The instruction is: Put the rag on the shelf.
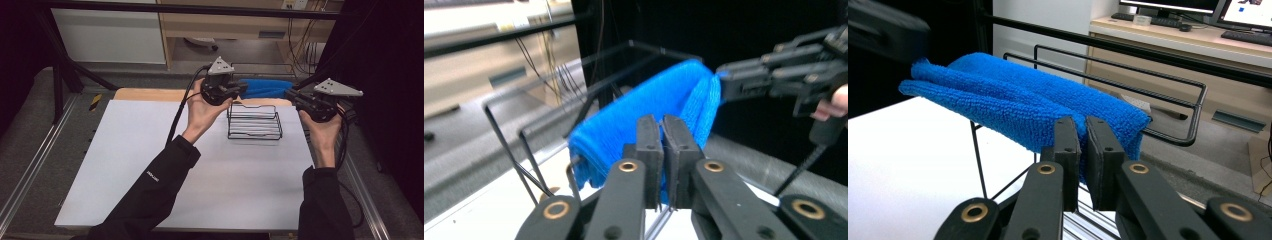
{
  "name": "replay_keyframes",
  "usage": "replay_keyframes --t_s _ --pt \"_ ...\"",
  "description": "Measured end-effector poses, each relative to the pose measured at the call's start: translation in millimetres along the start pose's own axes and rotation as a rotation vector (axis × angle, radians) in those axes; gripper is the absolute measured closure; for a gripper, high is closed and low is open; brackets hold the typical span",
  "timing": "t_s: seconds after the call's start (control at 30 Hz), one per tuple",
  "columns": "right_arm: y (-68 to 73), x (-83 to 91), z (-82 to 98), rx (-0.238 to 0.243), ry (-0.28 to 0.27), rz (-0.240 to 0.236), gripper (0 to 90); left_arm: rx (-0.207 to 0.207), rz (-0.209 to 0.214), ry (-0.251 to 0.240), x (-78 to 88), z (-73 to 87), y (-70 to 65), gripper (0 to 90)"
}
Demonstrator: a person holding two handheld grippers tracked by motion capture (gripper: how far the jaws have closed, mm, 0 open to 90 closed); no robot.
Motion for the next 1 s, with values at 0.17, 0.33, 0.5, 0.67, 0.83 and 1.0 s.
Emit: replay_keyframes --t_s 0.17,0.33,0.5,0.67,0.83,1.0 --pt "-0.4 0.1 2.2 0.003 0.004 -0.009 83.3 -0.004 0.007 0.045 -8.9 8.9 0.4 89.7" --pt "-0.6 -0.4 4.1 0.002 0.008 -0.009 80.4 -0.013 -0.005 0.067 -14.5 14.9 1.0 89.8" --pt "-0.1 3.8 3.4 -0.01 -0.005 -0.018 73.3 -0.023 -0.013 0.074 -18.4 20.2 1.9 89.9" --pt "1.8 10.7 -0.9 -0.03 -0.039 -0.032 69.0 -0.04 -0.028 0.084 -24.9 27.1 1.9 90.0" --pt "7.7 11.6 -5.7 -0.065 -0.064 -0.071 77.0 -0.052 -0.032 0.092 -30.0 32.4 1.8 90.0" --pt "11.5 -0.4 13.1 -0.12 0.026 -0.094 90.0 -0.057 -0.032 0.092 -35.0 38.2 2.2 90.0"
Point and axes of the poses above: each handheld gripper's, and its own axes: x roughly backward along the jaws, z roughly out of its underside, y roughly to its left, the point moved 2 cm from there along -x, roughly forward along the jaws, and after that the axes turned 5 degrees about x, right-handed, at the moved point
